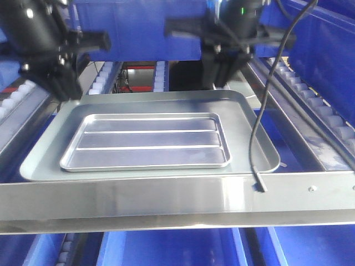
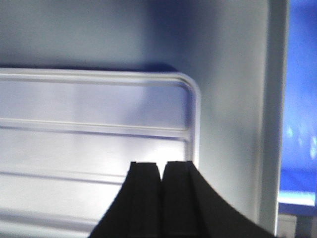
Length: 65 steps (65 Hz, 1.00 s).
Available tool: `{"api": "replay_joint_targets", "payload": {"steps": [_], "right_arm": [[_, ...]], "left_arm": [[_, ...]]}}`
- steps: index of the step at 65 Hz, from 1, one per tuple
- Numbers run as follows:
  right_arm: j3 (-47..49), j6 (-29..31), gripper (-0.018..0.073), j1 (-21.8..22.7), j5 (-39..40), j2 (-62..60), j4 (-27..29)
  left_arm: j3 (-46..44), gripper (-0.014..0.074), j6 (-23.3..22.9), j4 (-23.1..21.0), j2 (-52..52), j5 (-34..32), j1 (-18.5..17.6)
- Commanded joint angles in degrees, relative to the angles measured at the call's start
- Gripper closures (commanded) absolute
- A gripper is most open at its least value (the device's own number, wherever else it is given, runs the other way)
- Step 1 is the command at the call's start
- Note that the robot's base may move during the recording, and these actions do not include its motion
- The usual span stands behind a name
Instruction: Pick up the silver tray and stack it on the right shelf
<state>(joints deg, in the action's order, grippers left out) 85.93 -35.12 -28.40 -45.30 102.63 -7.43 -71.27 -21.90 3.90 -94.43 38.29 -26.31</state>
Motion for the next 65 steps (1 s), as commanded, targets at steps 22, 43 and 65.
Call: {"api": "replay_joint_targets", "payload": {"steps": [22, 43, 65], "right_arm": [[-14.31, 10.58, 0.0502, -2.63, 27.51, -19.1, -0.5], [-38.88, 12.43, 0.0502, -2.63, 50.07, -37.17, -6.44], [-58.81, 12.43, 0.0502, -2.63, 45.3, -63.91, -10.0]], "left_arm": [[15.9, 0.0688, 0.23, -0.04, 17.43, -25.33, -1.49], [38.75, 0.0688, 0.23, 5.96, 34.08, -51.05, -1.49], [52.48, 0.0689, 0.23, 9.59, 58.57, -51.86, -1.49]]}}
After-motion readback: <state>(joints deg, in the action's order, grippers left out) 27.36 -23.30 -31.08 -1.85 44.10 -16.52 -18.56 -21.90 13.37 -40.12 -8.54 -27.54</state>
